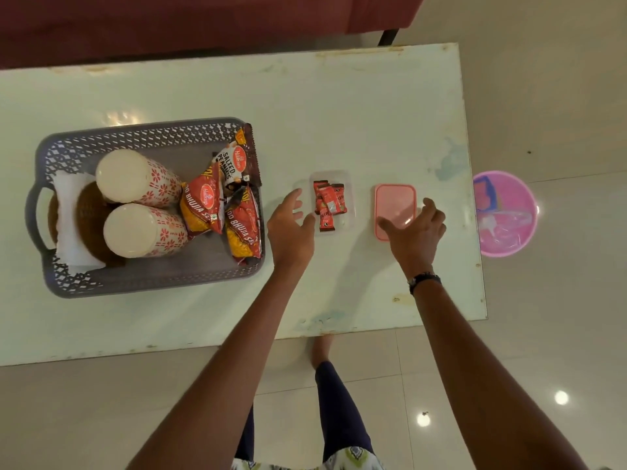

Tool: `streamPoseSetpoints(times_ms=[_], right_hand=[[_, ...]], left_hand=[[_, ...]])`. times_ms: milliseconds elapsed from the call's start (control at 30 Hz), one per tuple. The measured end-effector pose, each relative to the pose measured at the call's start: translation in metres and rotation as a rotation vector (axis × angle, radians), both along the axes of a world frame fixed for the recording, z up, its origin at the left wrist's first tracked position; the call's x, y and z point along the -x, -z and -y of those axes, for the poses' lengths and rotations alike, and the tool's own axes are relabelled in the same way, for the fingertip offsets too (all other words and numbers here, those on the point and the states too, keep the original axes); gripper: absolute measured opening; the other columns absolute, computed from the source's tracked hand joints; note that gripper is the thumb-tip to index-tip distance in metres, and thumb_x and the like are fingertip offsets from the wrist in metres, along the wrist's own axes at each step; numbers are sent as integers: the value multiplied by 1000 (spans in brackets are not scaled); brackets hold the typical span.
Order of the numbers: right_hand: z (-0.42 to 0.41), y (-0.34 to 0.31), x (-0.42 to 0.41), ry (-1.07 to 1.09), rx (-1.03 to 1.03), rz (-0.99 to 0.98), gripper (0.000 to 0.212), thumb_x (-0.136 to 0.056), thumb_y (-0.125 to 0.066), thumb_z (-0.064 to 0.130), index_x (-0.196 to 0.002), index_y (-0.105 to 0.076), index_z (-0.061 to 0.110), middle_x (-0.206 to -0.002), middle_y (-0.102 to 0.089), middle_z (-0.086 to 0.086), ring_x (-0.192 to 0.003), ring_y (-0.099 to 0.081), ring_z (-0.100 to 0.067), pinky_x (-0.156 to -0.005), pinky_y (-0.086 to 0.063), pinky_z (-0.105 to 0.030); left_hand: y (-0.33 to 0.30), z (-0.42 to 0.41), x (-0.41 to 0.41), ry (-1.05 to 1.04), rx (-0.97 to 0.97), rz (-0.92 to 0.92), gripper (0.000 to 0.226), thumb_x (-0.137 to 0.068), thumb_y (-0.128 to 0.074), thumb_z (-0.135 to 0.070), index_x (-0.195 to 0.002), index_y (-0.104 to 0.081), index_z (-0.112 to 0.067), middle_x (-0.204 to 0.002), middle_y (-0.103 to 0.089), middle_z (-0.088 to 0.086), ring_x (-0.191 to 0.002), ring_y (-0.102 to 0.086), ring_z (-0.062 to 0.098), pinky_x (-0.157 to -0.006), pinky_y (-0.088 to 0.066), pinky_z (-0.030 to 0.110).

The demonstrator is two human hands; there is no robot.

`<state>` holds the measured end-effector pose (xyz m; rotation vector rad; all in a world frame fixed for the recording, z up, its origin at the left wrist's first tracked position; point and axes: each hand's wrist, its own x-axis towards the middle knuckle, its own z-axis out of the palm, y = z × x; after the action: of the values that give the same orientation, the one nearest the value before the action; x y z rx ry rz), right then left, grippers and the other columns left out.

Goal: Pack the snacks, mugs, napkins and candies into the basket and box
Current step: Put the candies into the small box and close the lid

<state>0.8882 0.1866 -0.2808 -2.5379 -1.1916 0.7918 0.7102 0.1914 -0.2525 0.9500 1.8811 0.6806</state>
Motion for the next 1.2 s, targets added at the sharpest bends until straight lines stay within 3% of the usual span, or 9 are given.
streamPoseSetpoints(times_ms=[100, 233, 367, 433, 500, 600, 700, 900, 1200], right_hand=[[-6, 3, -2, 16, 14, -30, 94, -65, -84, 35, -138, -33, 5, -136, -37, -18, -121, -40, -35, -101, -35, -38], [-13, 2, -3, 66, 22, -167, 84, -66, -84, 30, -133, -39, 7, -129, -47, -16, -117, -47, -32, -95, -40, -36], [-13, -13, 20, -52, -150, -227, 51, -88, -52, 5, -137, -40, 3, -129, -46, -17, -112, -50, -30, -81, -38, -23], [-11, -19, 38, -144, -238, -228, 53, -88, -37, 1, -141, -36, 6, -136, -40, -18, -110, -45, -28, -86, -38, -27], [-9, -18, 56, -233, -218, -196, 59, -89, -34, -1, -145, -30, 14, -150, -27, -14, -123, -34, -30, -96, -33, -35], [-9, -11, 79, -309, -118, -203, 59, -96, -30, 16, -151, -10, 18, -160, -3, -12, -145, -7, -36, -116, -15, -52], [-13, -5, 96, -235, -45, -214, 62, -100, -25, 45, -151, 2, 23, -161, 8, -7, -146, -1, -35, -115, -4, -55], [-14, -7, 112, -257, -20, 57, 62, -99, -26, 48, -151, -2, 25, -160, 6, -9, -140, -16, -32, -105, -22, -53], [-15, -2, 131, -238, -28, 29, 60, -99, -27, 49, -151, -6, 27, -160, 3, -9, -139, -18, -33, -104, -26, -51]], left_hand=[[1, -5, -1, 30, 46, 28, 51, -88, -57, -7, -136, -46, -14, -129, -59, 14, -111, -61, 24, -90, -52, 32], [5, -9, -2, 3, 65, 58, 51, -88, -56, -9, -137, -46, -18, -130, -59, 14, -112, -61, 24, -91, -54, 45], [7, -12, -1, 3, 79, 64, 53, -87, -56, -5, -138, -45, -17, -131, -58, 14, -114, -61, 25, -91, -53, 48], [9, -13, -1, 9, 67, 69, 53, -88, -57, -3, -138, -45, -17, -131, -58, 14, -117, -59, 23, -91, -53, 48], [13, -13, 0, 4, 61, 84, 53, -88, -58, -2, -137, -45, -16, -130, -59, 14, -117, -59, 23, -90, -53, 50], [16, -12, 2, 9, 49, 117, 54, -88, -59, -2, -138, -44, -16, -130, -59, 13, -116, -60, 24, -88, -54, 52], [18, -11, 5, 30, 55, 132, 53, -89, -57, 0, -138, -44, -16, -132, -59, 8, -115, -60, 22, -92, -53, 48], [16, -12, 8, 22, 49, 194, 50, -89, -56, 2, -136, -46, -11, -134, -56, 9, -117, -58, 20, -97, -50, 37], [12, -11, 15, 3, 25, 240, 32, -96, -49, -11, -127, -56, -10, -120, -66, 6, -106, -63, 14, -94, -51, 28]])
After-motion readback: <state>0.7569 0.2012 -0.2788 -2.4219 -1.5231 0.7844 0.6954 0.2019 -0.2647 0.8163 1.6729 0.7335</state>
